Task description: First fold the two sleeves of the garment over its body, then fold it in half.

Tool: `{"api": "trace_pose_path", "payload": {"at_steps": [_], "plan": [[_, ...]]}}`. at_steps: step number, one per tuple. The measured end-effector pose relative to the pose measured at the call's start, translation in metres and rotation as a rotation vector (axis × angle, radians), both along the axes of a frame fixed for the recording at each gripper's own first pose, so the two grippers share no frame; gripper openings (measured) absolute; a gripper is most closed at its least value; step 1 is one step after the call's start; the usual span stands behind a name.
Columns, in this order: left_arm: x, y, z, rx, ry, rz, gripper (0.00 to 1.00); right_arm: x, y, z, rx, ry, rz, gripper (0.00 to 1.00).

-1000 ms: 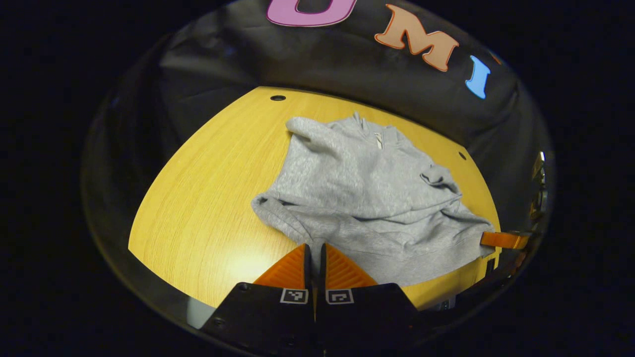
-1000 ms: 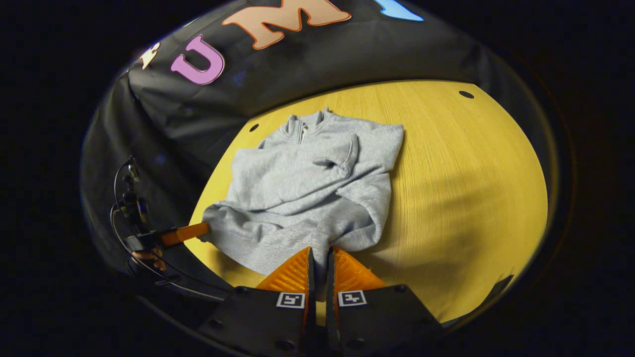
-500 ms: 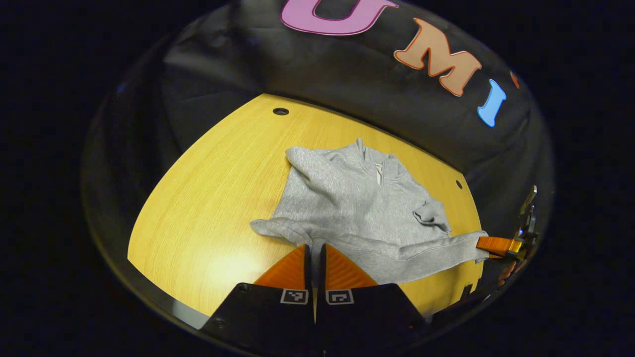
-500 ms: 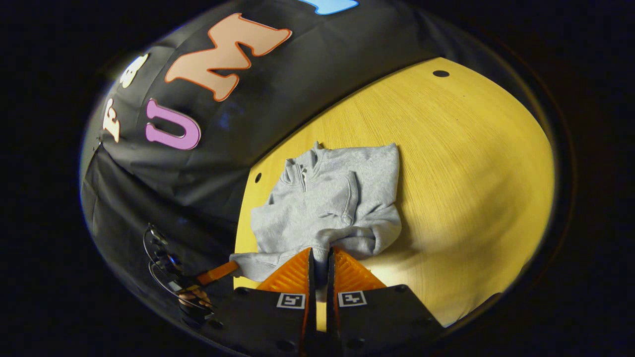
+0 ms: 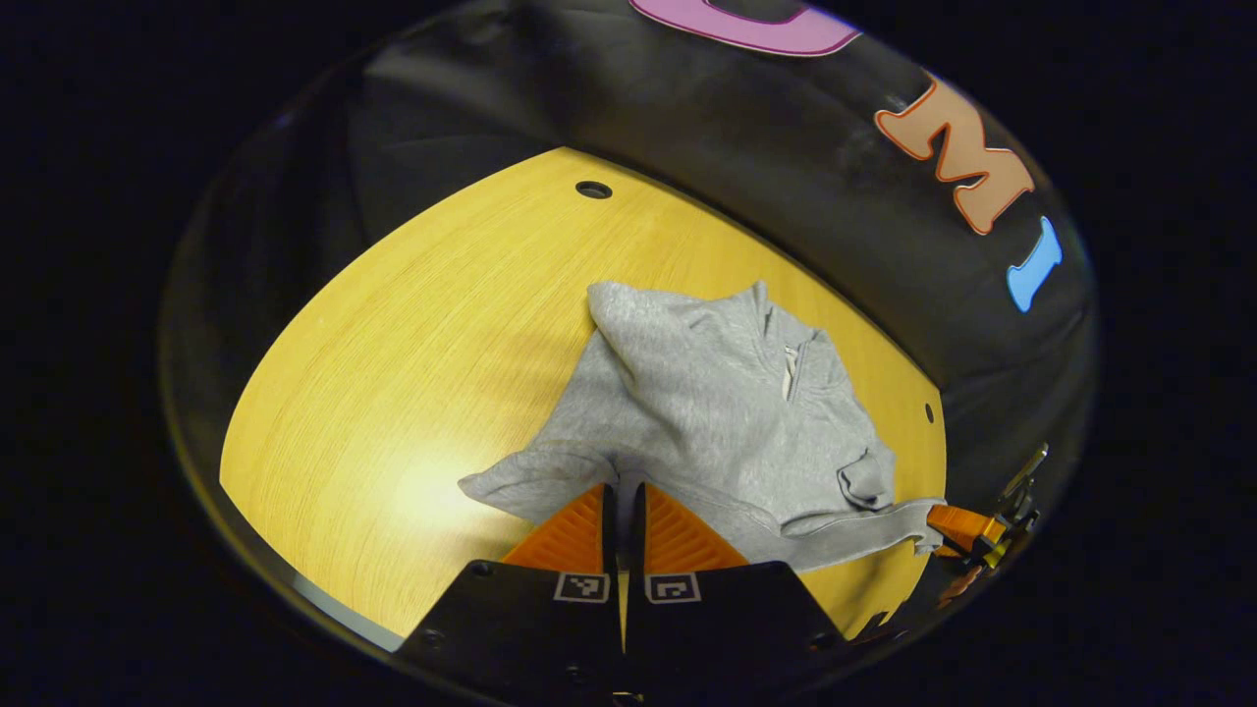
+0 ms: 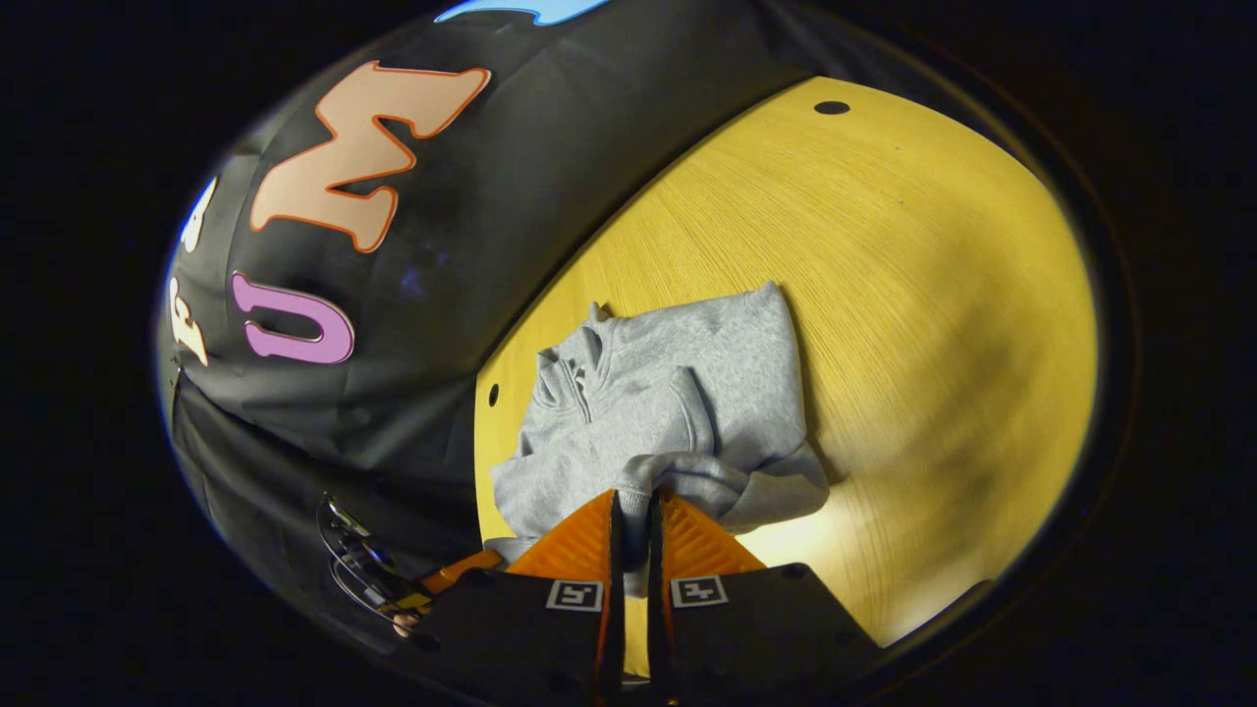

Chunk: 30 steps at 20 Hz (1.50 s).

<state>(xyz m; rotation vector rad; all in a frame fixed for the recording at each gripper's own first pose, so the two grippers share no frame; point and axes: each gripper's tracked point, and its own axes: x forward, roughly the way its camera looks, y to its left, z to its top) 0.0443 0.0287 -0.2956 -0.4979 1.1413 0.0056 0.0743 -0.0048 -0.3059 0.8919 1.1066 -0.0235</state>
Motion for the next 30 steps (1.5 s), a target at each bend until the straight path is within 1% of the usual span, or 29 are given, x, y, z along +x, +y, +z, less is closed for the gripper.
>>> {"api": "trace_pose_path", "payload": {"at_steps": [1, 3, 4, 5, 6, 7, 8, 9, 10, 11, 12, 13, 14, 15, 16, 17, 18, 19, 21, 23, 25, 27, 28, 30], "plan": [[0.003, -0.001, -0.004, -0.005, 0.009, 0.004, 0.00, 0.003, 0.000, -0.006, 0.003, 0.012, -0.011, 0.05], [0.007, -0.001, -0.010, -0.004, 0.024, 0.006, 0.00, 0.006, -0.002, -0.016, 0.003, 0.036, -0.024, 0.16], [0.008, -0.002, -0.014, -0.002, 0.035, 0.001, 0.00, 0.008, -0.003, -0.022, -0.001, 0.048, -0.029, 0.10], [0.009, -0.002, -0.017, 0.000, 0.045, -0.001, 0.01, 0.010, -0.002, -0.028, -0.007, 0.060, -0.035, 0.16], [0.011, -0.003, -0.021, 0.000, 0.054, -0.002, 0.02, 0.010, 0.000, -0.033, -0.011, 0.071, -0.040, 0.16], [0.012, -0.003, -0.025, 0.001, 0.062, 0.003, 0.02, 0.011, -0.001, -0.037, -0.014, 0.077, -0.045, 0.22], [0.015, -0.003, -0.025, 0.004, 0.060, 0.011, 0.02, 0.013, 0.001, -0.038, -0.015, 0.076, -0.053, 0.12], [0.018, -0.003, -0.025, 0.008, 0.052, 0.016, 0.06, 0.016, 0.002, -0.038, -0.023, 0.068, -0.055, 0.23], [0.022, -0.002, -0.023, 0.017, 0.030, 0.014, 0.10, 0.018, 0.004, -0.033, -0.019, 0.049, -0.055, 0.27], [0.027, 0.002, -0.020, 0.040, 0.002, 0.009, 0.14, 0.020, 0.006, -0.029, -0.019, 0.031, -0.046, 0.34], [0.034, 0.006, -0.016, 0.065, -0.038, 0.001, 0.19, 0.022, 0.008, -0.025, -0.027, 0.003, -0.034, 0.41], [0.043, 0.007, -0.010, 0.085, -0.083, -0.007, 0.39, 0.026, 0.007, -0.019, -0.048, -0.034, -0.026, 0.58], [0.050, 0.009, -0.001, 0.115, -0.131, -0.015, 0.47, 0.031, 0.004, -0.015, -0.085, -0.072, -0.024, 0.66], [0.058, 0.014, 0.007, 0.154, -0.179, -0.021, 0.68, 0.036, -0.009, -0.008, -0.159, -0.121, -0.034, 0.80], [0.066, 0.018, 0.017, 0.196, -0.230, -0.027, 0.68, 0.044, -0.024, -0.002, -0.250, -0.178, -0.050, 0.94], [0.072, 0.021, 0.028, 0.237, -0.279, -0.035, 0.79, 0.051, -0.038, 0.008, -0.328, -0.224, -0.061, 0.94], [0.077, 0.024, 0.039, 0.274, -0.324, -0.046, 0.84, 0.054, -0.044, 0.020, -0.377, -0.268, -0.067, 0.95], [0.080, 0.025, 0.051, 0.308, -0.366, -0.056, 0.93, 0.056, -0.046, 0.033, -0.401, -0.308, -0.063, 0.95], [0.088, 0.027, 0.072, 0.385, -0.449, -0.072, 0.94, 0.054, -0.049, 0.051, -0.465, -0.369, -0.043, 0.96], [0.091, 0.030, 0.097, 0.464, -0.537, -0.076, 0.95, 0.047, -0.056, 0.062, -0.570, -0.427, -0.014, 0.95], [0.085, 0.033, 0.124, 0.553, -0.620, -0.087, 0.96, 0.041, -0.057, 0.082, -0.661, -0.503, 0.011, 0.95], [0.076, 0.032, 0.146, 0.627, -0.684, -0.101, 0.98, 0.033, -0.053, 0.101, -0.729, -0.577, 0.041, 0.96], [0.069, 0.029, 0.154, 0.644, -0.710, -0.108, 0.97, 0.029, -0.055, 0.108, -0.780, -0.613, 0.056, 0.96], [0.055, 0.020, 0.170, 0.641, -0.756, -0.121, 0.97, 0.024, -0.062, 0.129, -0.895, -0.692, 0.086, 0.96]]}}
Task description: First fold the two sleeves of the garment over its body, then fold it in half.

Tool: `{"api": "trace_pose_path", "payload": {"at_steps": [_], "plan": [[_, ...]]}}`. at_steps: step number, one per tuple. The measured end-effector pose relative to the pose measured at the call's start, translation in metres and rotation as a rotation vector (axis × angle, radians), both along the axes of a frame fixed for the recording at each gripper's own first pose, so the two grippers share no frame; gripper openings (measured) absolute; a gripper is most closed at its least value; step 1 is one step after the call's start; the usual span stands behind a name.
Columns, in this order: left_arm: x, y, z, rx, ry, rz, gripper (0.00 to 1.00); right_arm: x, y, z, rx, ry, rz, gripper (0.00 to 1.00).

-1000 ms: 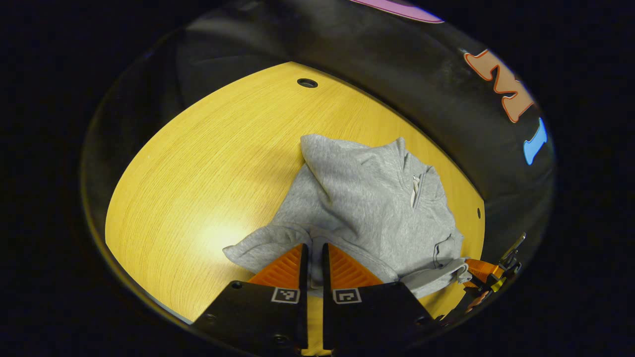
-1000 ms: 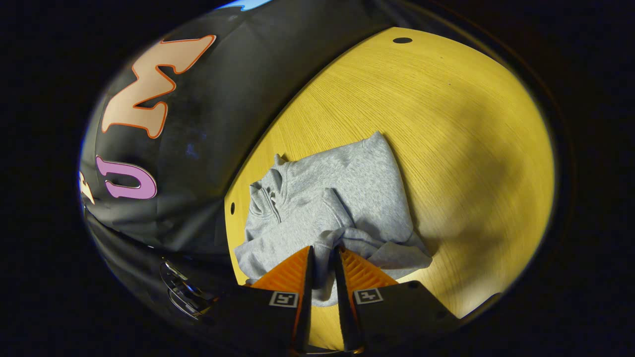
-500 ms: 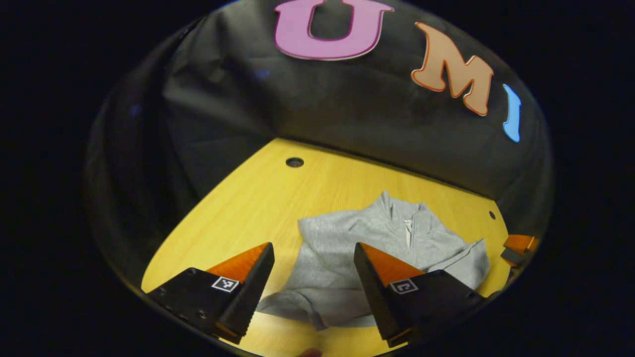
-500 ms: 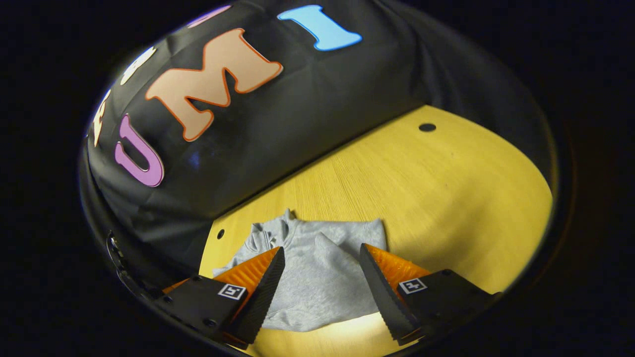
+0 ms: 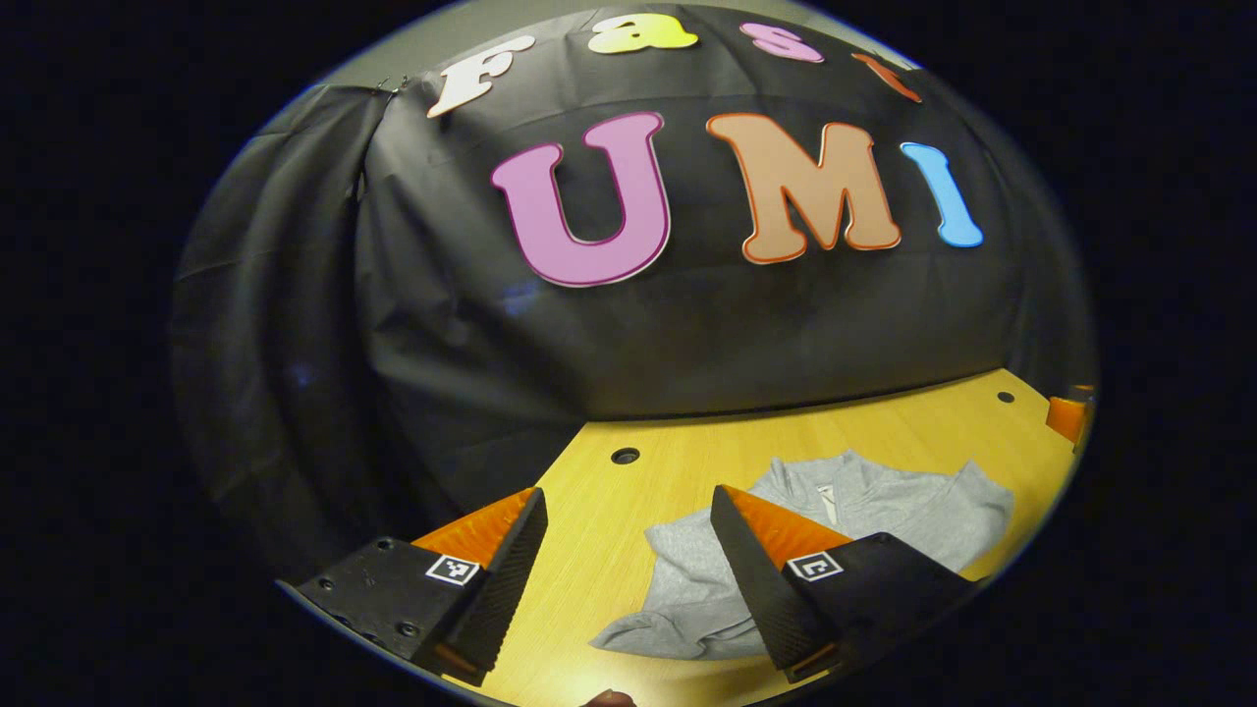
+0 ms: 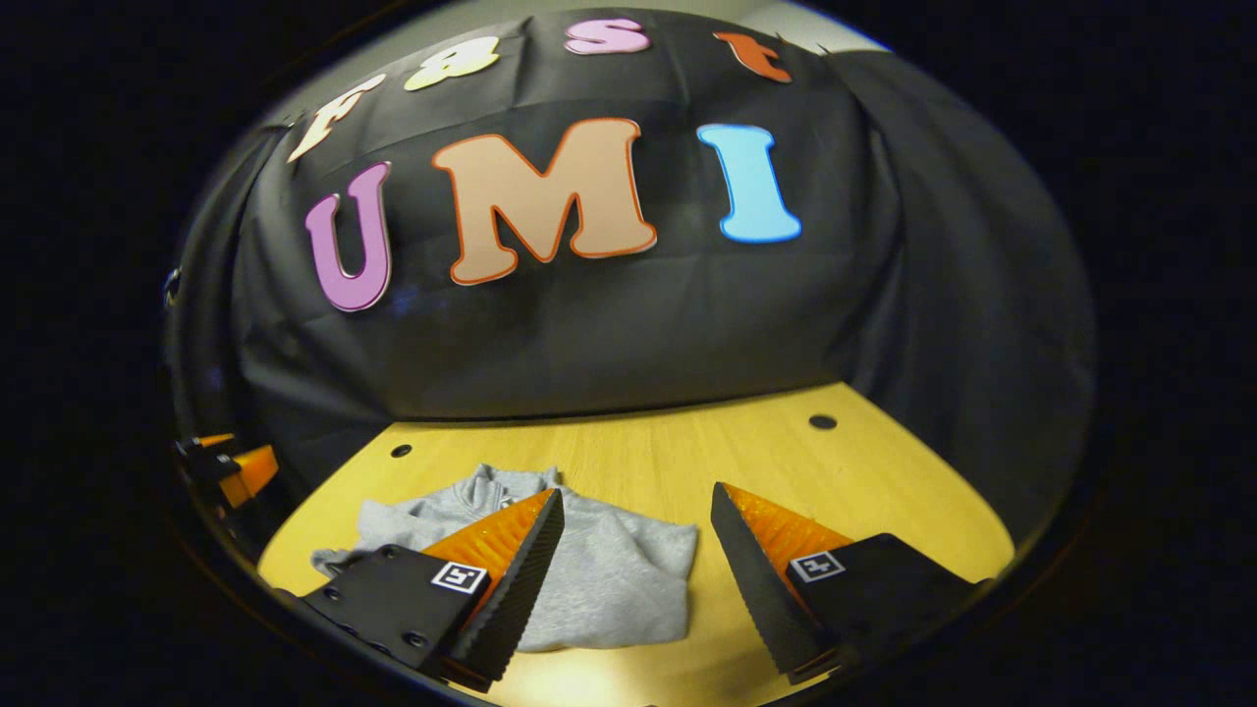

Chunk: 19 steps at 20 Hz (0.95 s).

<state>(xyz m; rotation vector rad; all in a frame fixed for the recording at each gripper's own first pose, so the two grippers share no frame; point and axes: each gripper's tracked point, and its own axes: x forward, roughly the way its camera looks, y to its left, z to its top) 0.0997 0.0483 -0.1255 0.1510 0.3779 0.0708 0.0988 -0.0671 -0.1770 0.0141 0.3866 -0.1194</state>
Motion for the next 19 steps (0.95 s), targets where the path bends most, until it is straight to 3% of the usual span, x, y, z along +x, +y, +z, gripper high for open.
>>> {"api": "trace_pose_path", "payload": {"at_steps": [2, 13, 19], "plan": [[-0.008, -0.006, 0.006, -0.002, -0.013, -0.011, 0.97, -0.005, -0.001, 0.022, -0.074, -0.063, 0.021, 0.96], [-0.005, -0.006, 0.038, -0.014, -0.062, 0.015, 0.96, -0.001, 0.028, 0.055, -0.093, -0.164, 0.073, 0.98], [-0.007, -0.006, 0.038, -0.014, -0.061, 0.008, 0.96, -0.004, 0.032, 0.053, -0.091, -0.156, 0.076, 0.97]]}}
